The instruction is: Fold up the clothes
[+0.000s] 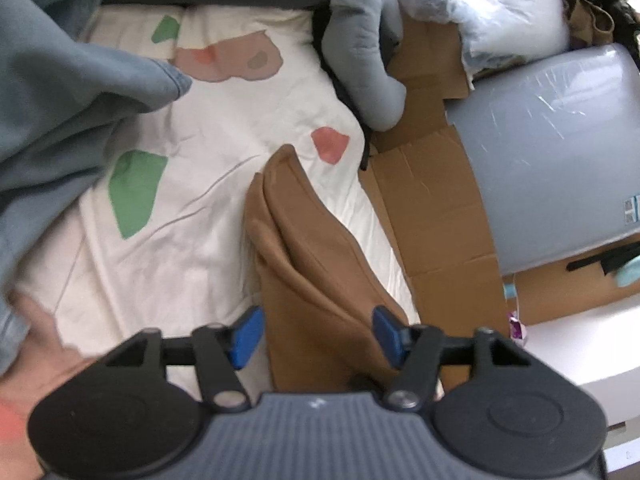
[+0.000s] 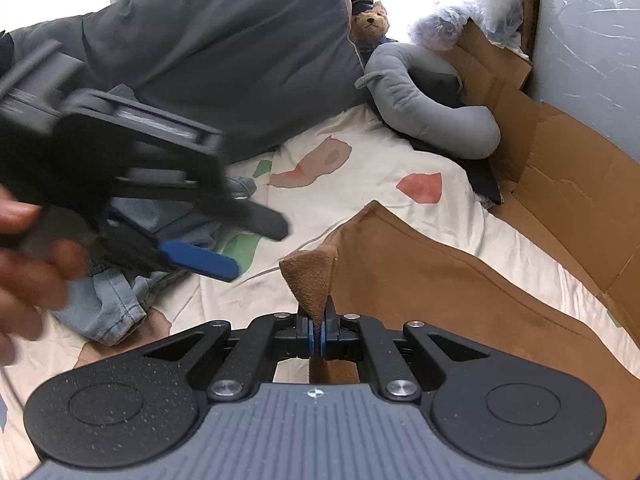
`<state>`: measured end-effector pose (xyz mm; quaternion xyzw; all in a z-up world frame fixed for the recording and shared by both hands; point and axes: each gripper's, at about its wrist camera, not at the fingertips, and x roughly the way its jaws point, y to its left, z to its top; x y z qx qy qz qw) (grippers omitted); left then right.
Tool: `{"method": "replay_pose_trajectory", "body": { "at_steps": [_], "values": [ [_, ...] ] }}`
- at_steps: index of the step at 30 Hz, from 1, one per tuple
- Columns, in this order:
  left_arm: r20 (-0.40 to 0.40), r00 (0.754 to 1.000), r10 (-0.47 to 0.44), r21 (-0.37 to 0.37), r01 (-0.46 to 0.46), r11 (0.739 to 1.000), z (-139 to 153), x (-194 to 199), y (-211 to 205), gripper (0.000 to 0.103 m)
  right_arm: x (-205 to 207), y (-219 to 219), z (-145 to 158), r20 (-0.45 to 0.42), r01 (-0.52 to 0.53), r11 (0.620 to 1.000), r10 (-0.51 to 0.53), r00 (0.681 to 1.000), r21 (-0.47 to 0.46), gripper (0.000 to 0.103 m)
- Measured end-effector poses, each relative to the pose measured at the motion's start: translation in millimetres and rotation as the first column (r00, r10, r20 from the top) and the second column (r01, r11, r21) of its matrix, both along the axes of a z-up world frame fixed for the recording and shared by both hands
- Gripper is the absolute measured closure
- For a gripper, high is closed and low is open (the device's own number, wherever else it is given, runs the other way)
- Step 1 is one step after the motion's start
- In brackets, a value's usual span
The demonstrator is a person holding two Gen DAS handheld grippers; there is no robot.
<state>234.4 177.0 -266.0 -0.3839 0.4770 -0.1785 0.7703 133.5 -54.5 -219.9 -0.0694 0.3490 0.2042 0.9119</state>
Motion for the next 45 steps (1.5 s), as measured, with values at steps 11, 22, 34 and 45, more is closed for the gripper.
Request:
{"method": "replay_pose_trajectory", "body": {
  "at_steps": [11,22,34,45],
  "values": [
    [-0.095,0.994,-0.058,0.013,0.060,0.998,-68,78,-10,0.024,2,6,-1,-0.006,-0.020,1.000,0.020,1.000,-0.006,0.102],
    [-0.146,0.986,-0.077,0.004,0.078,0.997,-101,119,-18,0.038,2,7,-2,-0.007,-0.032,0.999,0.032,0.999,-0.009,0.102],
    [-0.160,0.981,-0.110,0.059,0.121,0.991,-91,150,-26,0.090,-2,4,-1,-0.006,-0.038,0.999,0.038,0.999,-0.003,0.102],
    [-0.055,0.990,-0.130,0.089,0.135,0.987,-49,141,-39,0.094,-5,-20,17,-0.003,-0.029,0.997,0.029,1.000,0.071,0.102]
  ]
}}
